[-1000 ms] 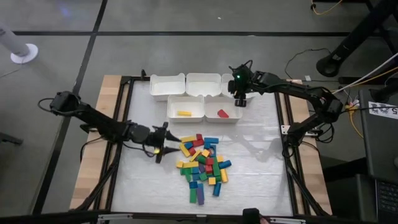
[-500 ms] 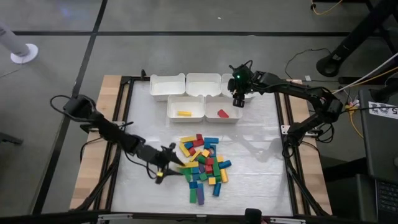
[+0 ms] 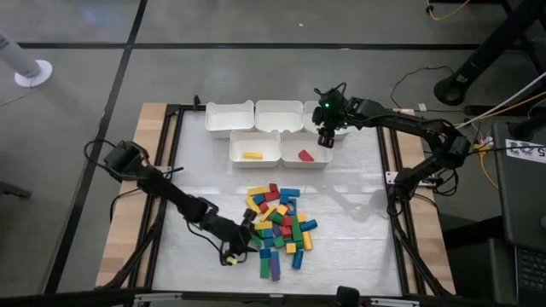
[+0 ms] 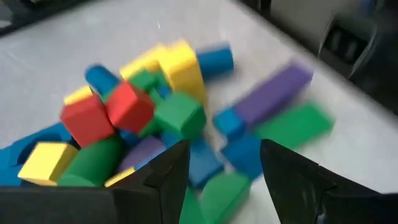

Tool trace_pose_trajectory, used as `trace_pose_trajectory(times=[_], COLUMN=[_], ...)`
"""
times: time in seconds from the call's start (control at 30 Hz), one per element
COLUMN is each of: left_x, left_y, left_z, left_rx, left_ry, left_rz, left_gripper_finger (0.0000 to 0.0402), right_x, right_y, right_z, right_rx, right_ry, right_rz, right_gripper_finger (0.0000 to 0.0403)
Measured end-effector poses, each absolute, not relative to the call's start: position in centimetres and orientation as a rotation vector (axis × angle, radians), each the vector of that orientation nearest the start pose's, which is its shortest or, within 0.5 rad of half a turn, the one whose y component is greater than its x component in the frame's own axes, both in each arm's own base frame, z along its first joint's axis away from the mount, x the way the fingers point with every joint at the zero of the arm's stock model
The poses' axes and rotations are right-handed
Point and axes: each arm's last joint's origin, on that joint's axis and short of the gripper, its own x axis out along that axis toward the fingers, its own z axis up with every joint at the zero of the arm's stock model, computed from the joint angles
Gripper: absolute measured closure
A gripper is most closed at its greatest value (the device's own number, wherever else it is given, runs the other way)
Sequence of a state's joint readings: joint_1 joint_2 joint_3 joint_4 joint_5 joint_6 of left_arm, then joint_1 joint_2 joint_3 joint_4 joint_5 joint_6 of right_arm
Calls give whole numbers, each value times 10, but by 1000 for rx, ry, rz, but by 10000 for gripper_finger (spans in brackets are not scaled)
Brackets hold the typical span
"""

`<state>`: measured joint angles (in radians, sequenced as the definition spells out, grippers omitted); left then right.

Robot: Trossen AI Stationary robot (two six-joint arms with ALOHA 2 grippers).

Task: Sort blocks
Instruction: Put the green block into the top center bin

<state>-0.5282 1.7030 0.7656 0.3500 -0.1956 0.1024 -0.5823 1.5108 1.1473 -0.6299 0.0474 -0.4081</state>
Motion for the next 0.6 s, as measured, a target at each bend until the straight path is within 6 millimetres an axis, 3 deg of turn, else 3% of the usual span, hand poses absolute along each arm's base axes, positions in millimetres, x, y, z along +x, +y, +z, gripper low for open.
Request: trace_pose_trajectory(times=[0.27, 0.6], left_x=[299, 303], left_y=[-167, -155], left_z=[150, 144], left_rx=[512, 482], left_ry=[645, 714], left_rz=[-408, -451], left_gripper_finger=[218, 218], right_x=[256, 256], right_y=[-169, -169], right_z=[255, 255], right_rx=[-43, -40], right_ry=[1046, 1043], right_rz=[-358, -354], right_gripper_finger=[223, 223])
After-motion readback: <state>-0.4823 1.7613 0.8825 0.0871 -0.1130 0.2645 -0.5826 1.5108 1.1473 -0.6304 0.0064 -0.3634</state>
